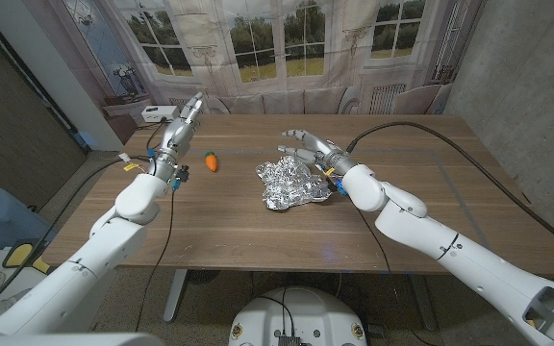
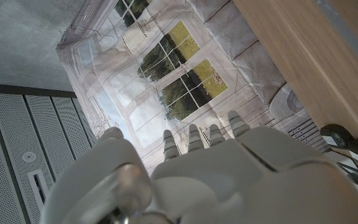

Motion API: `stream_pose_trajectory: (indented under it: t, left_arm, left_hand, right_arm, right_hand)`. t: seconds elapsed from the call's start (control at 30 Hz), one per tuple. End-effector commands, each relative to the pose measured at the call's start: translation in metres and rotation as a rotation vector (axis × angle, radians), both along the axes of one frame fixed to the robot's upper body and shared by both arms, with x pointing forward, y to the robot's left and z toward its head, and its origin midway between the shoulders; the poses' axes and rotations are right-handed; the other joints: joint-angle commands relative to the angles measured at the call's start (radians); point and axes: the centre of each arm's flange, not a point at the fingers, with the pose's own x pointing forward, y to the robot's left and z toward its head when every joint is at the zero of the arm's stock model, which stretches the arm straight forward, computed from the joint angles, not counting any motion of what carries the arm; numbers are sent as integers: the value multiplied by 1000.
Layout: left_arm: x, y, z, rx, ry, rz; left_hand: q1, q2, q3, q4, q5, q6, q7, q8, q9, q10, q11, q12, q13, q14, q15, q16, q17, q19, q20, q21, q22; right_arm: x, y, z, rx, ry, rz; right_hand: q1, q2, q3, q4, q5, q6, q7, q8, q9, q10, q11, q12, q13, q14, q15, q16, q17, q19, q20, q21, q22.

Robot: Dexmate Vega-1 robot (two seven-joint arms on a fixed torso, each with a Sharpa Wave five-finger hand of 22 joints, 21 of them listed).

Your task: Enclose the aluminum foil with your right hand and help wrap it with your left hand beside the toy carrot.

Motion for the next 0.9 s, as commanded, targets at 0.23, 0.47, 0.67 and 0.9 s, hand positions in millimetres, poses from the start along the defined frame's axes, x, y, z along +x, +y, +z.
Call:
stream_pose_trajectory:
  t: [0.23, 0.47, 0.67, 0.9]
  left_arm:
    - [8, 27, -28, -41, 102, -38]
    - [13, 36, -36, -37, 107, -80]
    - [14, 39, -36, -12, 106, -115]
    - [23, 43, -38, -11, 132, -135]
  left_hand:
    - [72, 85, 90, -35, -2, 44, 23, 3, 2, 53, 26, 10, 0, 60, -2, -1, 1, 53, 8, 12, 1]
    - [42, 74, 105, -4, -3, 41, 11, -5, 2, 41, 15, 0, 0, 33, -13, -13, 4, 34, -4, 3, 3]
    - [23, 63, 103, 9, -5, 35, 10, -9, 2, 30, 16, -6, 0, 18, -10, -18, 4, 16, -6, -6, 4]
    - [8, 57, 102, 18, -5, 17, 3, -16, 1, 21, 14, -11, 0, 10, -11, -19, 4, 9, -7, -9, 4]
  right_arm:
    - [2, -24, -2, 365, 29, 179]
    - [3, -36, -3, 454, 30, 212]
    - [-3, -51, -7, 566, -3, 207]
    - [-6, -49, -8, 589, -50, 179]
  right_hand:
    - [-12, 22, 28, 12, -21, 17, 17, -2, -4, 28, 2, -3, -10, 24, -6, 10, -2, 20, -4, 5, 2]
    - [-27, 18, 48, 26, -37, 37, 33, -2, -8, 40, 17, -11, -19, 31, -3, 12, -3, 24, -3, 2, 1]
    - [-49, 13, 59, 40, -54, 65, 57, 0, -11, 70, 36, -11, -29, 59, 2, 20, -8, 31, -4, 1, 0]
    - [-50, 11, 76, 40, -65, 83, 58, 0, -13, 88, 35, -15, -36, 84, -13, 24, -14, 53, -8, 6, 1]
